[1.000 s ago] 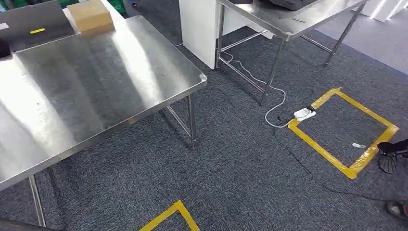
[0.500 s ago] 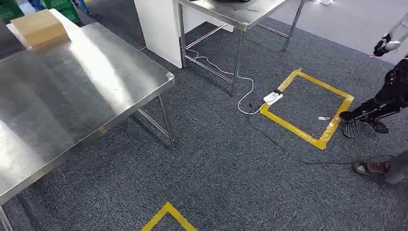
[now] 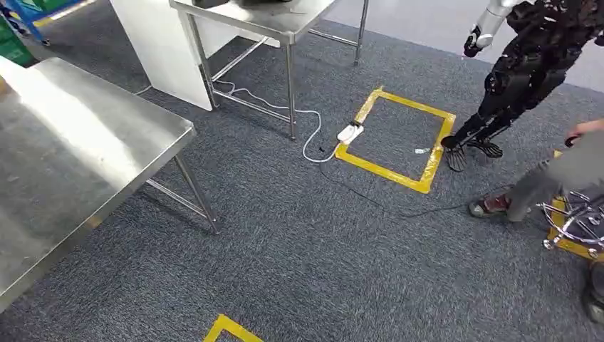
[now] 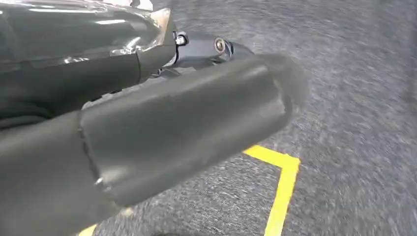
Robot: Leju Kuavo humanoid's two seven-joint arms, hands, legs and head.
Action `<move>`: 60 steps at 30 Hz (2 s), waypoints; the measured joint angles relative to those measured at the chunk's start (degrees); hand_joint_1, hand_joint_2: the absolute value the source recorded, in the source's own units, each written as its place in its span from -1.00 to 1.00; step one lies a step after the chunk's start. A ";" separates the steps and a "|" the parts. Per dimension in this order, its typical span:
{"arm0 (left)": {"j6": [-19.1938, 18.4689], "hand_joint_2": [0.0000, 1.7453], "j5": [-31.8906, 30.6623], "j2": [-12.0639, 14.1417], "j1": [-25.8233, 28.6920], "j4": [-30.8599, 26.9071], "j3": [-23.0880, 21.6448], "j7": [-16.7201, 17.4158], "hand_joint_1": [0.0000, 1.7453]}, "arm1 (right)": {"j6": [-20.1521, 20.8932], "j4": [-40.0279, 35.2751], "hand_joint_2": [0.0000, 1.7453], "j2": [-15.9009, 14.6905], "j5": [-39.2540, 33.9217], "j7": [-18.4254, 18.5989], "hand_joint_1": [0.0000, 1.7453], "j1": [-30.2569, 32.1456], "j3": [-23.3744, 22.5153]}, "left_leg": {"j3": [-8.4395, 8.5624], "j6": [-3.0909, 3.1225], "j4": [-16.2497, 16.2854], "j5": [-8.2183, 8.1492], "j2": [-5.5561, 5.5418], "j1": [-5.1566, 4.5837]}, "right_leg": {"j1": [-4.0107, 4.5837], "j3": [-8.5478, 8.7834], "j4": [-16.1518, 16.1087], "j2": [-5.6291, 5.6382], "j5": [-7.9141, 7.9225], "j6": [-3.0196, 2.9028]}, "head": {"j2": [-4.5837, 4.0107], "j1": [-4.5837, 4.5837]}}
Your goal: Take the parts from the cabinet and place them on the table.
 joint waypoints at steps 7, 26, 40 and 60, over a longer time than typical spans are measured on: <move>0.09 -1.00 0.15 -0.09 0.15 0.00 0.04 -0.04 -1.00 | -0.02 0.02 -1.00 -0.02 0.26 0.00 -1.00 0.02 0.00 | 0.54 1.70 -2.11 1.28 6.43 -0.48 | 0.04 -7.98 13.40 -5.84 -6.33 0.66 | 0.00 0.39; 0.11 -1.00 0.11 -0.28 -0.04 -0.02 0.02 -0.18 -1.00 | -0.02 0.02 -1.00 -0.22 0.11 0.00 -1.00 0.31 0.20 | -6.54 -1.42 16.46 -8.56 5.97 0.11 | -0.23 0.18 -0.58 -4.50 0.07 -0.89 | 0.00 -0.31; 0.18 -1.00 0.13 0.02 -0.03 -0.04 0.57 -0.31 -1.00 | 0.00 0.07 -1.00 0.15 0.74 -0.15 -1.00 0.13 0.57 | 0.71 1.64 -1.90 0.69 7.46 -0.57 | -0.08 -10.32 17.49 -5.98 -6.87 0.89 | 0.00 0.13; 0.72 -1.00 0.72 -0.13 0.10 -0.04 1.73 -0.28 -1.00 | 0.26 0.07 -1.00 -0.20 1.46 -0.33 -1.00 0.30 1.51 | 0.29 -1.45 1.21 -0.46 2.33 0.84 | -0.26 0.19 0.17 -1.79 0.08 -0.73 | 0.00 -0.66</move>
